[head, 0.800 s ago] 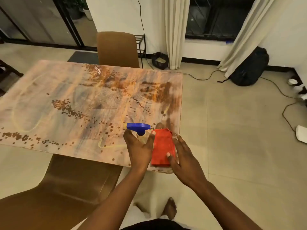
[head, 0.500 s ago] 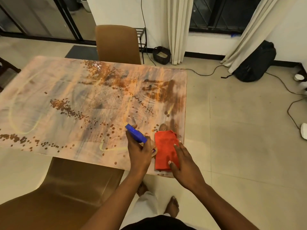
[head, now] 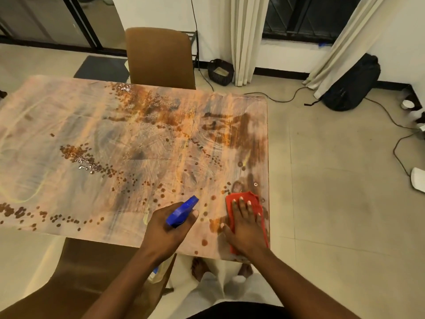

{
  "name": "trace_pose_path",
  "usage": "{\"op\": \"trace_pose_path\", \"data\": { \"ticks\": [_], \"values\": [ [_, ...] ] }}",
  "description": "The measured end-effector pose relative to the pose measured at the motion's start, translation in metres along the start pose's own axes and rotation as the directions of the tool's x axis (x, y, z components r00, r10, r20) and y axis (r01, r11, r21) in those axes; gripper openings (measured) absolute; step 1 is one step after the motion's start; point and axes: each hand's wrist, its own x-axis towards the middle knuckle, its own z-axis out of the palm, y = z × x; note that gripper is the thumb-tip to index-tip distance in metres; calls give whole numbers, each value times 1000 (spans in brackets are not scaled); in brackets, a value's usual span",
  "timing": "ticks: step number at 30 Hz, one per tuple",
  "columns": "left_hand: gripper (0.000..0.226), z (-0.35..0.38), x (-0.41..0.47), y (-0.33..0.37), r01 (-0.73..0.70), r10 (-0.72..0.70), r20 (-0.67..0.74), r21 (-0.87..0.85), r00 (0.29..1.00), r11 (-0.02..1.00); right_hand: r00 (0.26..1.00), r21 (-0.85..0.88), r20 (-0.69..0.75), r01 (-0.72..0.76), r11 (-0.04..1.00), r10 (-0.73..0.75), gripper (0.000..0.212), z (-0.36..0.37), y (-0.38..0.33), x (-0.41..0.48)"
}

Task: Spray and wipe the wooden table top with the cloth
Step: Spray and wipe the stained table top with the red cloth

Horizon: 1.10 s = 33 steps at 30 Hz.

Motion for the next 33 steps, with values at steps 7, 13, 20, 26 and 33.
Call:
{"op": "trace_pose_path", "data": {
  "ticks": [7,13,20,26,33],
  "values": [
    [33,4,20,3,66,-68,63,30,996,997,969,-147,-139,182,972,-202,72,47,20,-26],
    [39,15,33,5,97,-98,24,47,995,994,925,-355,5,357,864,-381,68,27,80,-36],
    [36,18,35,4,103,-104,15,82,994,991,972,-279,38,231,932,-230,74,-37,106,50],
    [64,9,21,2,174,-177,6,128,984,976,996,-165,14,88,982,-87,78,-74,63,140],
    [34,4,10,4,228,-225,-34,126,974,965,920,-184,134,388,903,-368,73,-26,1,101]
  ]
}}
